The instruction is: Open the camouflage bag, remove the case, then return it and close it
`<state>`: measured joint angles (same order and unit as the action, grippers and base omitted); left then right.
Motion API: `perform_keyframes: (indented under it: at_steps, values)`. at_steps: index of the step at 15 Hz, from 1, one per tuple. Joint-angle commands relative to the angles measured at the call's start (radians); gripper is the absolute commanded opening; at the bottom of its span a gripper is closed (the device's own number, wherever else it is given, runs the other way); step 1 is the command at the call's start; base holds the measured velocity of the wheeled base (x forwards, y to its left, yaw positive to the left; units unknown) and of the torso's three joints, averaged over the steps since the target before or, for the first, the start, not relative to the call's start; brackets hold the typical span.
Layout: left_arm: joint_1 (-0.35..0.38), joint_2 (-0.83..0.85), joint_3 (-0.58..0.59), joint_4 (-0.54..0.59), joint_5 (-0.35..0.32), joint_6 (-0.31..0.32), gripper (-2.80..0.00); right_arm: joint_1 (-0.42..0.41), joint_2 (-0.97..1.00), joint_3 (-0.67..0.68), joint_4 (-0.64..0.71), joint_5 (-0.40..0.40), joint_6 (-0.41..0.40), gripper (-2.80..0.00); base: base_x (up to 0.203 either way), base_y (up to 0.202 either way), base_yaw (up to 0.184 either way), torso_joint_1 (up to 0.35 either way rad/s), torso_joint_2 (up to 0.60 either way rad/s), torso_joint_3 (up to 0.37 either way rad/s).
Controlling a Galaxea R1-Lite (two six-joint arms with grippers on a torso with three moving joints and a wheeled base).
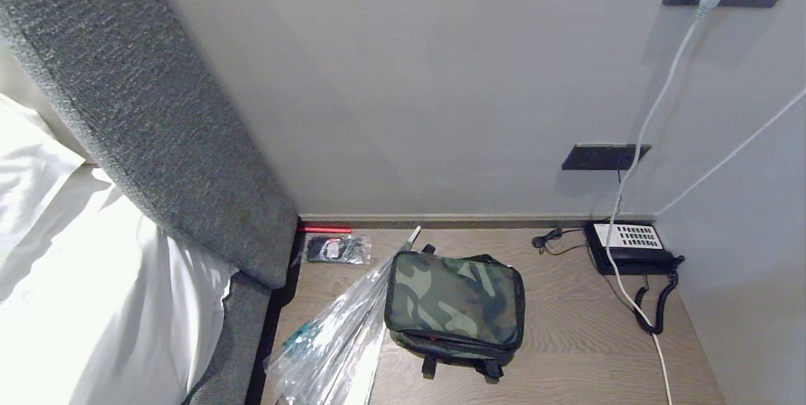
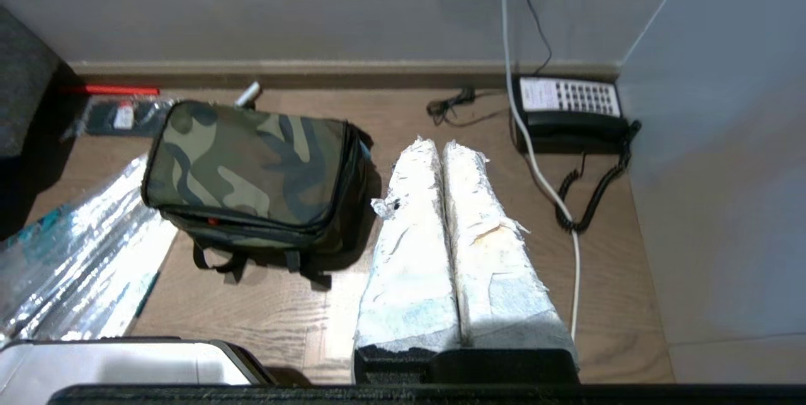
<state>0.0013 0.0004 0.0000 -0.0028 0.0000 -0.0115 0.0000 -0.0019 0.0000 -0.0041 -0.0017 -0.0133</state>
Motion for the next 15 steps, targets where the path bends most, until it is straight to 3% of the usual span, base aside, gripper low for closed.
perform_keyframes:
  at_steps: [1,15]
  values:
    - [0.001,0.000,0.000,0.000,0.000,-0.001,-2.80,0.000,-0.029,0.002,0.000,0.000,-0.001,-2.80,0.000,0.000,0.000,0.001,0.00,0.197]
    - [0.001,0.000,0.000,0.000,0.000,-0.001,-2.80,0.000,-0.029,0.002,0.000,0.000,-0.001,-2.80,0.000,0.000,0.000,0.003,0.00,0.201]
